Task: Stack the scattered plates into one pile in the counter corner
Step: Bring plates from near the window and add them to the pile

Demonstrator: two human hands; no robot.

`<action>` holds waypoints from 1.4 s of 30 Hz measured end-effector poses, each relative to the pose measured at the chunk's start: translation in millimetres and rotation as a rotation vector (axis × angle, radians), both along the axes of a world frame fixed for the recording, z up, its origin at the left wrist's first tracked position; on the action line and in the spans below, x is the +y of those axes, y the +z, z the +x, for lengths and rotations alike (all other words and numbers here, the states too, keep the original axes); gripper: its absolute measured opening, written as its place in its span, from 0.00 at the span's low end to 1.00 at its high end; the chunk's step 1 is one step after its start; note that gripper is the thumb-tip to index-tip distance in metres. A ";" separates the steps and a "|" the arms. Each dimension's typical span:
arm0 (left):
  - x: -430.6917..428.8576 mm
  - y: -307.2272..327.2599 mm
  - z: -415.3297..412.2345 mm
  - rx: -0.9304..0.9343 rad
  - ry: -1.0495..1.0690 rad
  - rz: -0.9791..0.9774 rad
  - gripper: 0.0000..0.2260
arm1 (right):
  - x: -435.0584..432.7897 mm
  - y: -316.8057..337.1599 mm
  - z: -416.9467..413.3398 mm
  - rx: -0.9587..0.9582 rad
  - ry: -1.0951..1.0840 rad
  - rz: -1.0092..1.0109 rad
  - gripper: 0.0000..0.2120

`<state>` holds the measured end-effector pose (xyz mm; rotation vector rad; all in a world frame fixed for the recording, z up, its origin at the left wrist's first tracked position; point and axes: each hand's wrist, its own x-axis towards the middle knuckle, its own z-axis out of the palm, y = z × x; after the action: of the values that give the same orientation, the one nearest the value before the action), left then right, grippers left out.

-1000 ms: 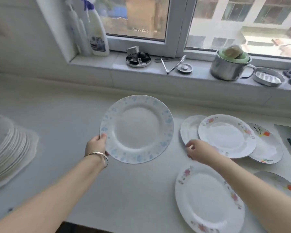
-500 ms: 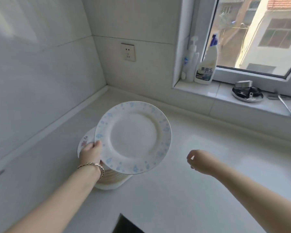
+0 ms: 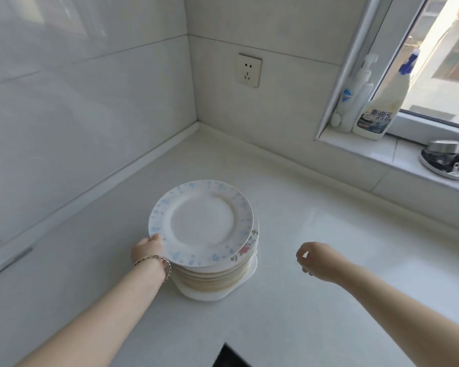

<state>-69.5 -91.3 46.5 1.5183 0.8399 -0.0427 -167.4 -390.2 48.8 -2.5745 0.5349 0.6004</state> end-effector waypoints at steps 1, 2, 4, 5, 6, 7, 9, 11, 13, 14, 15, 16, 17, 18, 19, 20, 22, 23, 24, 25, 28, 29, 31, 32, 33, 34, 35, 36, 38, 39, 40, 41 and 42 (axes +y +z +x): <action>0.3 -1.4 0.3 0.002 -0.006 0.000 0.12 | 0.9 -0.2 2.1 -0.001 0.000 -0.001 0.06; 0.1 -3.5 0.5 -0.001 -0.012 -0.001 0.12 | 1.8 -0.5 3.9 -0.004 -0.001 0.000 0.06; -0.4 -7.0 1.9 -0.006 -0.039 0.001 0.12 | 4.2 -1.3 6.4 -0.004 -0.004 0.012 0.06; -0.6 -7.2 2.2 -0.005 -0.056 0.008 0.12 | 5.4 -2.1 6.8 0.003 -0.004 0.018 0.07; 0.3 -9.3 4.0 -0.009 -0.072 0.013 0.11 | 6.2 -3.1 6.6 0.012 -0.003 0.021 0.07; 1.5 -9.4 4.9 -0.002 -0.100 0.019 0.11 | 6.8 -3.9 6.4 0.019 -0.002 0.020 0.07; 7.5 -11.9 8.7 0.016 -0.189 0.050 0.10 | 6.9 -5.3 6.5 0.022 -0.003 0.012 0.07; 14.9 -17.5 15.5 0.046 -0.312 0.172 0.09 | 6.5 -6.1 7.3 0.018 -0.002 0.001 0.07; 18.5 -10.4 15.5 0.091 -0.477 0.341 0.11 | 6.2 -6.9 8.0 0.021 0.009 -0.012 0.08; 18.4 -4.8 13.9 0.097 -0.550 0.416 0.13 | 6.1 -7.2 8.4 0.025 0.013 -0.016 0.09; 18.5 -2.3 13.0 0.101 -0.620 0.501 0.14 | 6.3 -7.7 8.6 0.028 0.014 -0.017 0.10; 19.0 -2.3 12.8 0.107 -0.681 0.586 0.15 | 6.4 -8.3 8.8 0.033 0.012 -0.015 0.11; 19.2 -0.9 12.0 0.114 -0.728 0.659 0.16 | 6.4 -9.1 9.0 0.036 0.009 -0.013 0.11; 20.2 -0.1 11.7 0.115 -0.762 0.721 0.16 | 6.3 -10.0 9.1 0.038 0.008 -0.012 0.11; 22.0 -0.5 11.6 0.109 -0.796 0.783 0.17 | 6.0 -10.8 9.0 0.039 0.009 -0.012 0.11; 23.0 0.5 10.6 0.097 -0.821 0.864 0.17 | 5.8 -11.8 8.9 0.043 0.011 -0.014 0.11; 23.2 0.3 8.5 0.052 -0.788 0.976 0.14 | 5.4 -14.6 8.3 0.050 0.014 -0.017 0.11; 21.7 -0.9 6.1 0.016 -0.728 0.952 0.13 | 5.5 -16.1 8.0 0.054 0.015 -0.019 0.11; 17.5 -3.7 3.7 -0.014 -0.658 0.837 0.14 | 5.7 -17.6 7.7 0.059 0.015 -0.021 0.10; 11.8 -7.3 2.5 -0.038 -0.590 0.660 0.17 | 6.2 -19.2 7.7 0.063 0.013 -0.021 0.10; -3.5 -16.9 -0.1 -0.077 -0.432 0.256 0.24 | 9.1 -23.6 7.1 0.072 0.008 -0.010 0.10; -6.0 -19.9 -0.6 -0.088 -0.394 0.233 0.26 | 9.6 -25.1 6.5 0.072 0.004 -0.005 0.11; -7.9 -24.2 -0.1 -0.096 -0.347 0.250 0.26 | 9.2 -28.2 4.8 0.075 -0.001 -0.001 0.11; -9.0 -25.1 0.2 -0.091 -0.339 0.263 0.25 | 8.5 -29.4 3.6 0.079 -0.004 0.000 0.11; -9.8 -26.5 1.4 -0.084 -0.336 0.275 0.25 | 7.4 -30.7 2.2 0.083 -0.010 0.003 0.11; -10.6 -26.9 2.8 -0.076 -0.337 0.286 0.24 | 6.2 -32.0 0.4 0.089 -0.017 0.007 0.11; -10.7 -26.9 4.5 -0.070 -0.342 0.300 0.23 | 5.0 -33.6 -1.8 0.096 -0.024 0.009 0.11; -9.9 -27.4 6.5 -0.065 -0.354 0.318 0.23 | 3.8 -35.2 -4.0 0.102 -0.030 0.010 0.11; -8.8 -29.2 8.7 -0.045 -0.395 0.379 0.25 | 0.8 -38.2 -9.0 0.110 -0.035 0.010 0.11; -9.2 -28.7 8.0 -0.029 -0.413 0.429 0.27 | -1.3 -39.3 -11.7 0.112 -0.040 0.015 0.11; -11.1 -26.4 5.8 -0.023 -0.422 0.514 0.29 | -4.1 -40.4 -14.5 0.111 -0.049 0.023 0.10; -14.7 -23.0 2.6 -0.049 -0.425 0.628 0.29 | -7.7 -41.2 -17.8 0.109 -0.061 0.033 0.09; -20.3 -19.5 -1.9 -0.142 -0.427 0.741 0.29 | -12.1 -41.2 -21.5 0.105 -0.073 0.041 0.08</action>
<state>-71.4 -111.5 27.1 2.3497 0.4087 0.0713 -188.9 -402.3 7.7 -2.4836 0.6418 0.7161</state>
